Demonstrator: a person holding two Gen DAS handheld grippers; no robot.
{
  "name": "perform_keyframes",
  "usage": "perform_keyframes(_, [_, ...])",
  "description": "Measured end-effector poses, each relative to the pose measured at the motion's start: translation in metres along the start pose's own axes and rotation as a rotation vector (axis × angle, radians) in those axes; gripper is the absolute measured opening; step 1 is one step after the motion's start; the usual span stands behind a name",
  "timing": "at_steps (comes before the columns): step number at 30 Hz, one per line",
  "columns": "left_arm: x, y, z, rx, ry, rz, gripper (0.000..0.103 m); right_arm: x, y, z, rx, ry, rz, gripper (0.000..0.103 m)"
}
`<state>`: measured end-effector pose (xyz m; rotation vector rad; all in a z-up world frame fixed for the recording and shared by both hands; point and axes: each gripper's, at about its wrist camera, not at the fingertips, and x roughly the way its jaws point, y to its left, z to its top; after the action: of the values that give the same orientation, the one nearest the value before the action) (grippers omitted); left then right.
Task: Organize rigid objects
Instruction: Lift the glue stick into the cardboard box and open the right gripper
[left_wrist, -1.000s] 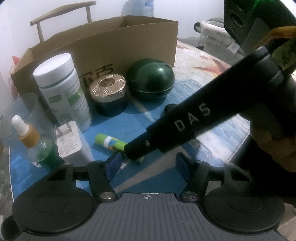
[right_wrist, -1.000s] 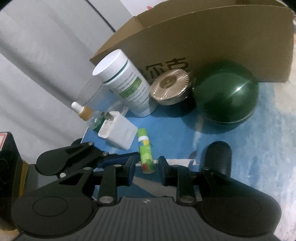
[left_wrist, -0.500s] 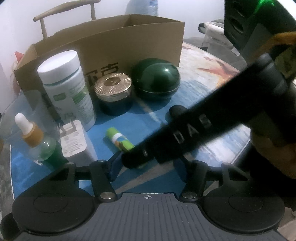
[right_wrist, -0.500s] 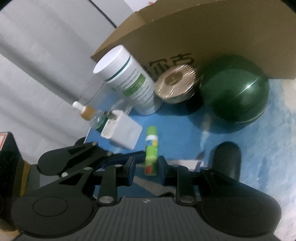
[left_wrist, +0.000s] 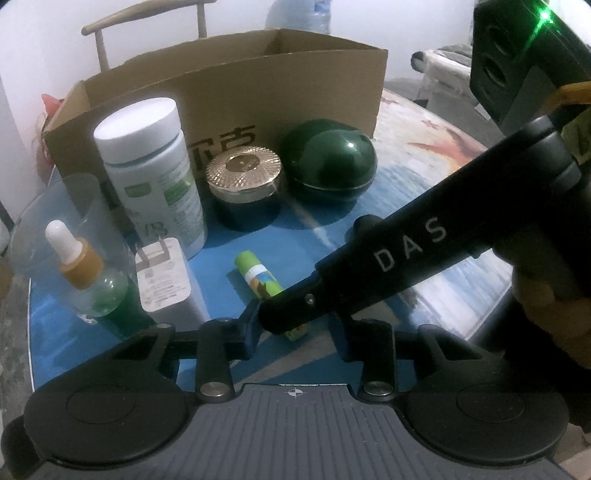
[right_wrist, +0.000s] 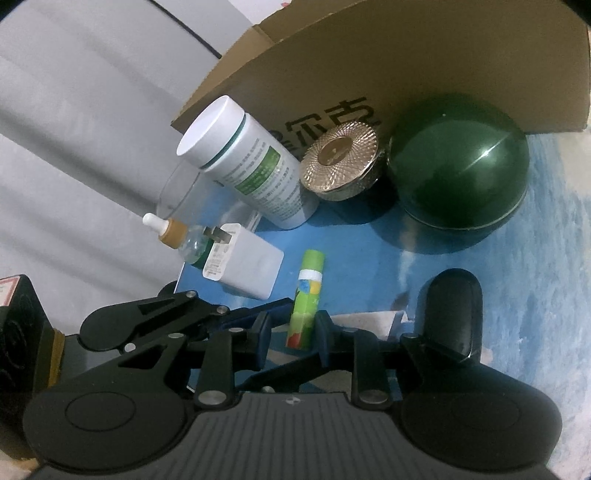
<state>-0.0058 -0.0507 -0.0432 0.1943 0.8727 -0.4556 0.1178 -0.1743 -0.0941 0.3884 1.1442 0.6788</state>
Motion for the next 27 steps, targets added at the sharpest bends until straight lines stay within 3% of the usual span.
perform_keyframes(6, [-0.007, 0.009, -0.002, 0.001, -0.003, -0.003, 0.037, -0.006, 0.000, -0.003, -0.011, -0.020, 0.005, 0.026])
perform_keyframes(14, [0.020, 0.013, 0.009, 0.021, -0.011, 0.008, 0.036, -0.010, 0.001, -0.007, -0.014, -0.039, 0.011, 0.025])
perform_keyframes(27, [0.004, 0.010, 0.015, 0.041, -0.064, 0.029, 0.036, -0.023, 0.014, -0.006, -0.057, -0.088, 0.010, 0.025])
